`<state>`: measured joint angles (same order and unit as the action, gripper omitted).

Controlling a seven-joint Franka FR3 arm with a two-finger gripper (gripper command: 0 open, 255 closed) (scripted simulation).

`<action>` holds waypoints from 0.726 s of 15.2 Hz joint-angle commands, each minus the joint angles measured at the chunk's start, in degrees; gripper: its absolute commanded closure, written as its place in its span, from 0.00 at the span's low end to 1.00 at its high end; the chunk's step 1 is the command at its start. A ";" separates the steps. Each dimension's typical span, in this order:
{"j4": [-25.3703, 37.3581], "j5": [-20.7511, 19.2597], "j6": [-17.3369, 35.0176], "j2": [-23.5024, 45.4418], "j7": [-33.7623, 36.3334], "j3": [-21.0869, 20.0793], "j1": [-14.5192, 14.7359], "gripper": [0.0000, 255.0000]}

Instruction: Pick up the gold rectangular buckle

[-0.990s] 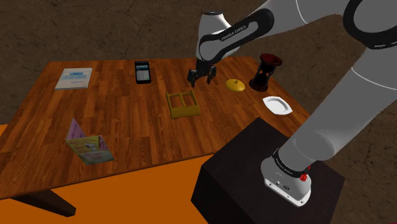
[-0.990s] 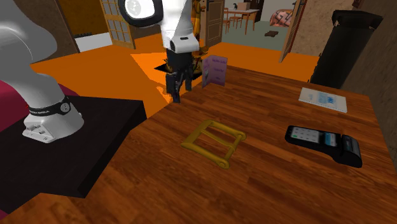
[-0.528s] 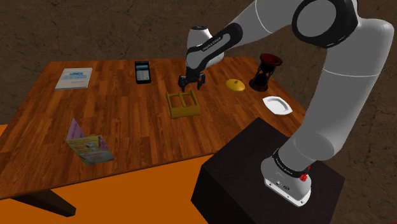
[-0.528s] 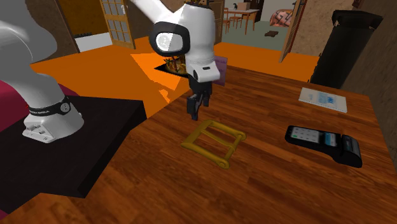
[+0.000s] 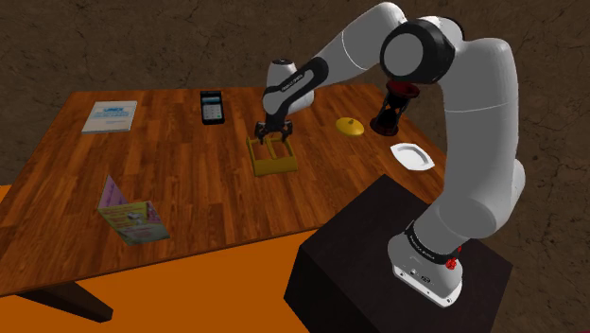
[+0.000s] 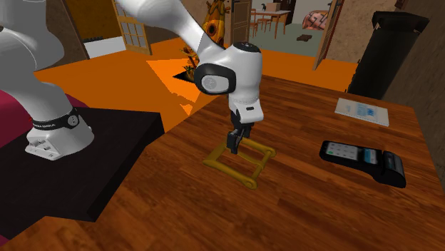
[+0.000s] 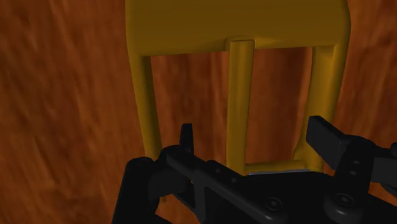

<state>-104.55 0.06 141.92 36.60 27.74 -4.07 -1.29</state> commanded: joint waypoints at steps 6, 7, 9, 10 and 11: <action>3.02 0.13 2.94 5.99 0.16 0.20 0.04 0.00; 3.21 0.11 3.38 6.62 0.16 0.22 0.06 0.00; 3.36 0.10 3.61 7.00 0.15 0.24 0.07 0.00; 3.27 0.10 3.66 6.96 0.16 0.24 0.08 1.00; 3.32 0.10 3.62 6.97 0.15 0.24 0.07 1.00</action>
<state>-101.23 0.16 145.46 43.52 27.89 -3.84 -1.23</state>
